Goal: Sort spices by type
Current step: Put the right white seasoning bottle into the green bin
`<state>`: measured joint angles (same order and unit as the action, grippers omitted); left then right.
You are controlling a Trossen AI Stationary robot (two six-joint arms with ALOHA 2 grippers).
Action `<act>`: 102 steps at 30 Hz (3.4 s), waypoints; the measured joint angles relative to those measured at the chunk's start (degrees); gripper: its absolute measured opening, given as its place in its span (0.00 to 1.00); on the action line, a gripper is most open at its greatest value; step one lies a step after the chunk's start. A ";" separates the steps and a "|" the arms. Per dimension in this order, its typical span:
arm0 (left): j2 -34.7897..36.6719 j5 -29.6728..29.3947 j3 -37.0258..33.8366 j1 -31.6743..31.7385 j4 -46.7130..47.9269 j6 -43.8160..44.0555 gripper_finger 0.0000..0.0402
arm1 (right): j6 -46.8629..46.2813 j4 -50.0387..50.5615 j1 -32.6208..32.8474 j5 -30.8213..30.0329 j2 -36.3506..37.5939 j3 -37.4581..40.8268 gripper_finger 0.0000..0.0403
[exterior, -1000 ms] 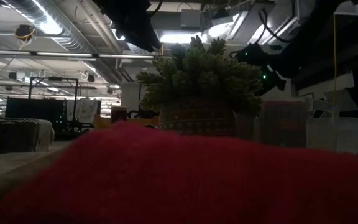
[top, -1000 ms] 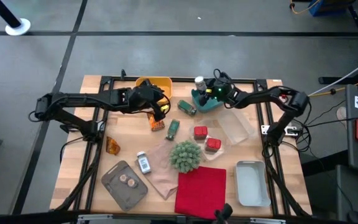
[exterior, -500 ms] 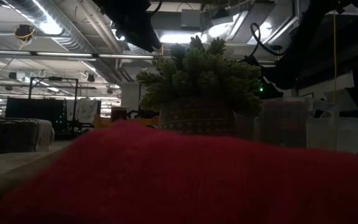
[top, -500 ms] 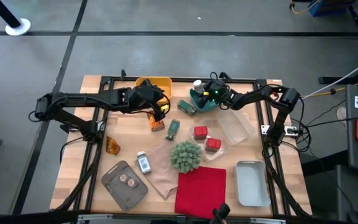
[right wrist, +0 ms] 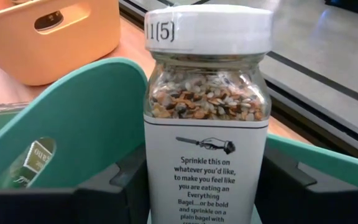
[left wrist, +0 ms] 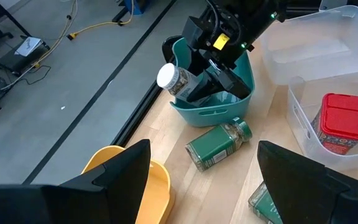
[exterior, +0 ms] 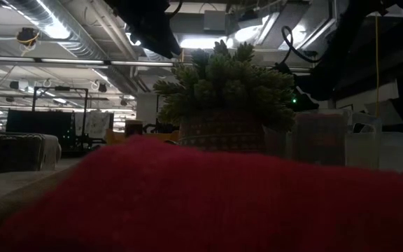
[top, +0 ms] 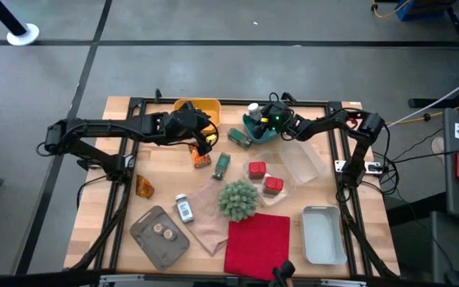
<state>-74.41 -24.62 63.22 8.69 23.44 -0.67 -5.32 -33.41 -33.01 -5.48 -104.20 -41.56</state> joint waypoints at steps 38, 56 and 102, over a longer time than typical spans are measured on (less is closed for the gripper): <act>0.00 -0.02 0.00 0.00 0.00 0.02 0.70 | 2.77 1.50 0.00 0.20 0.09 -3.19 0.49; 0.00 -0.02 0.00 -0.02 0.02 0.20 0.70 | 2.65 1.95 0.00 2.02 0.11 -4.94 0.50; -1.34 -0.07 -0.04 0.33 -3.87 0.23 0.70 | -0.23 -43.06 0.74 0.06 -4.04 6.03 0.50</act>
<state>-75.76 -24.69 63.18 9.02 19.58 -0.44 -5.55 -76.47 -32.27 -5.42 -108.24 -35.53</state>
